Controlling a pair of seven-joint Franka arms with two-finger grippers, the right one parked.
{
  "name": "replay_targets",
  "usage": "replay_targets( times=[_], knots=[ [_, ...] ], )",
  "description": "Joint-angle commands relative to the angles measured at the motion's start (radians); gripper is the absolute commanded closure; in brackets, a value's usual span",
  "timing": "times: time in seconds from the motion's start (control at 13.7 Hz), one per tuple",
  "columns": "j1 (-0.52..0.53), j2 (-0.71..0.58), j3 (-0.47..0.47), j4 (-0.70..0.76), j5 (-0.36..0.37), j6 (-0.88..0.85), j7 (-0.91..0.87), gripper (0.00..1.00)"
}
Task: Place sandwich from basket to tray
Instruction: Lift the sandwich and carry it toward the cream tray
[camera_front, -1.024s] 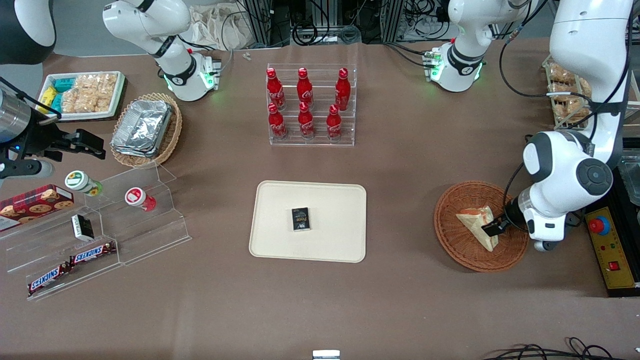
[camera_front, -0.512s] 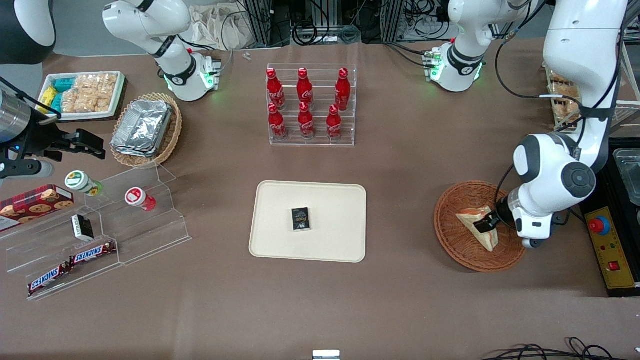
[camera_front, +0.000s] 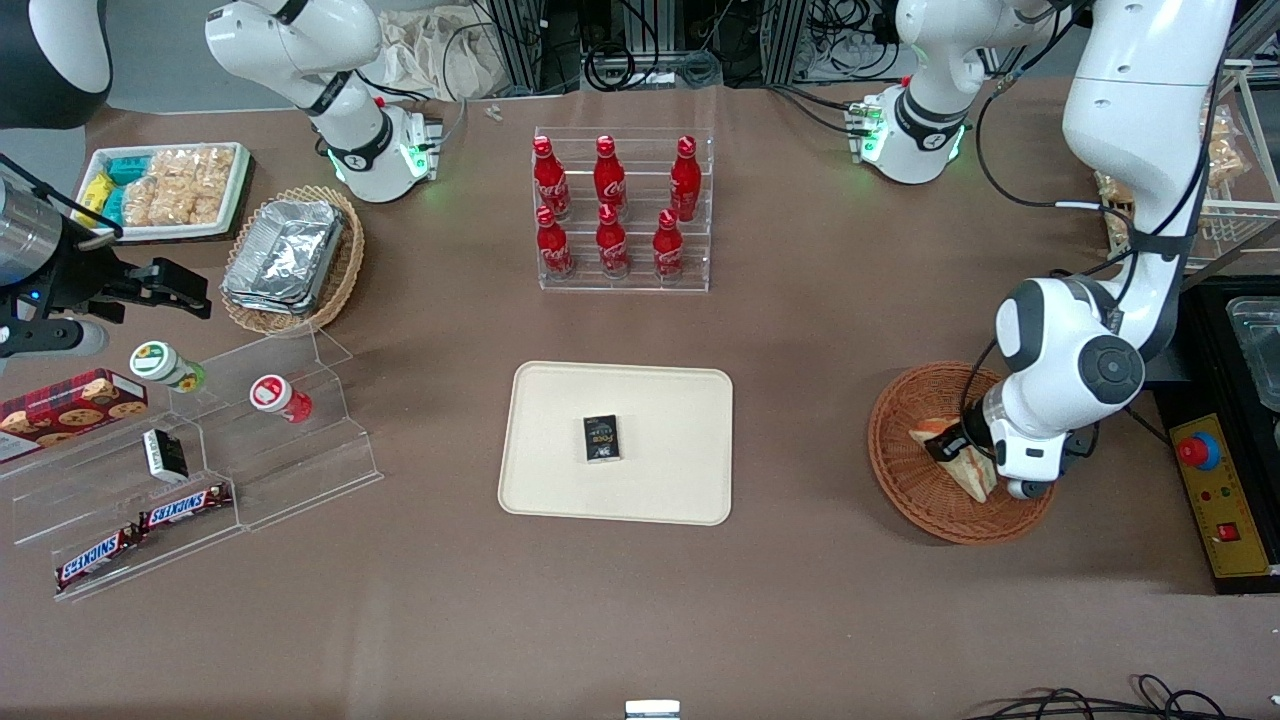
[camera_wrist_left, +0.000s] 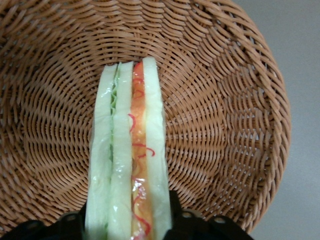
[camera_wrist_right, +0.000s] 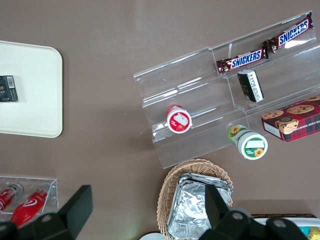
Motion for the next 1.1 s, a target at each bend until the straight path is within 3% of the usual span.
replay_targets(
  times=[0.0,0.22,0.37,0.51,0.66,0.88,1.02],
  knots=[
    [-0.040,-0.017,0.007,0.002,0.008,0.014,-0.043,1.00],
    [-0.044,-0.086,0.007,0.015,0.009,-0.009,-0.042,1.00],
    [-0.045,-0.138,0.004,0.110,0.009,-0.194,-0.034,1.00],
    [-0.071,-0.134,-0.010,0.318,0.030,-0.465,-0.026,1.00],
    [-0.155,-0.093,-0.016,0.507,0.053,-0.612,-0.025,1.00],
    [-0.348,-0.001,-0.021,0.607,0.131,-0.612,0.029,1.00],
    [-0.434,0.087,-0.023,0.681,0.135,-0.570,0.021,1.00]
  ],
)
